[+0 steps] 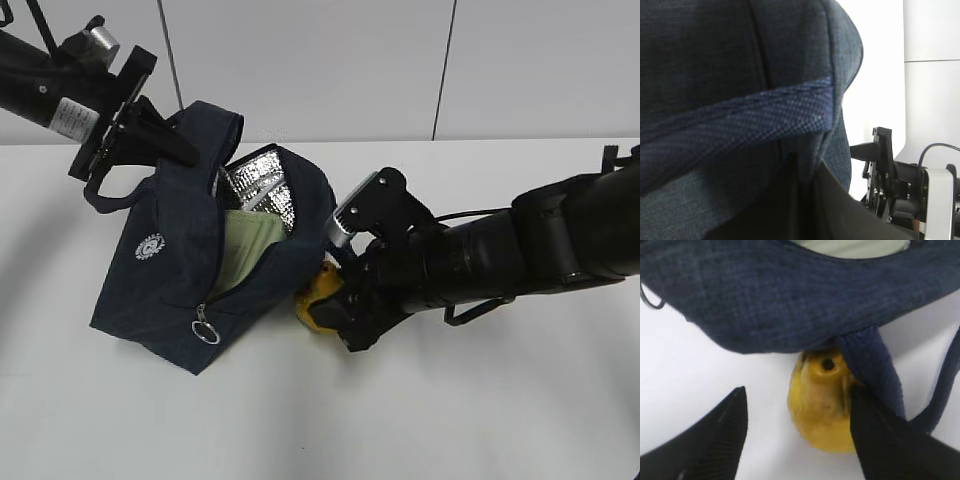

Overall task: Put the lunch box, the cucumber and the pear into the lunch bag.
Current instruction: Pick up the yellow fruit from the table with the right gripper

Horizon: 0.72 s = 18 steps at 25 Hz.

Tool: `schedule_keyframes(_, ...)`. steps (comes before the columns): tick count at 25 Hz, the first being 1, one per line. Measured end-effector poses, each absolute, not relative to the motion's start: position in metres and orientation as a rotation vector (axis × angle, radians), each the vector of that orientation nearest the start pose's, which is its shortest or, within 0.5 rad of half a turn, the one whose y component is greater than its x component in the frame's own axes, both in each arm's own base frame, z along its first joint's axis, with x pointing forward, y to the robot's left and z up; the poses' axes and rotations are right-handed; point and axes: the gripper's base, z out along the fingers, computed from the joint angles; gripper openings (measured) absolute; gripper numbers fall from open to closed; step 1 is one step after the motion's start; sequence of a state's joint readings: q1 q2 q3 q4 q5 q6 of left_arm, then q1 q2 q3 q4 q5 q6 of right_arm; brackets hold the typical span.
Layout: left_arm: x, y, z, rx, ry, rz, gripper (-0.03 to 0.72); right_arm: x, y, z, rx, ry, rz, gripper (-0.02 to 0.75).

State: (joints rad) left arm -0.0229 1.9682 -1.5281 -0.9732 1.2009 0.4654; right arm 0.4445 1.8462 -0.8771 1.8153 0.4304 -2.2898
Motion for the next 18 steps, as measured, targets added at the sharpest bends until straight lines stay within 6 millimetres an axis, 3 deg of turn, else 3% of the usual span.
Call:
schedule_keyframes(8, 0.4, -0.079, 0.246, 0.162, 2.654, -1.246, 0.002, 0.308, 0.186, 0.153, -1.17, 1.968, 0.453, 0.482)
schedule_keyframes(18, 0.4, -0.079, 0.246, 0.164, 2.656, -1.242, 0.002, 0.322, 0.192, 0.144, -1.17, 1.976, 0.447, 0.511)
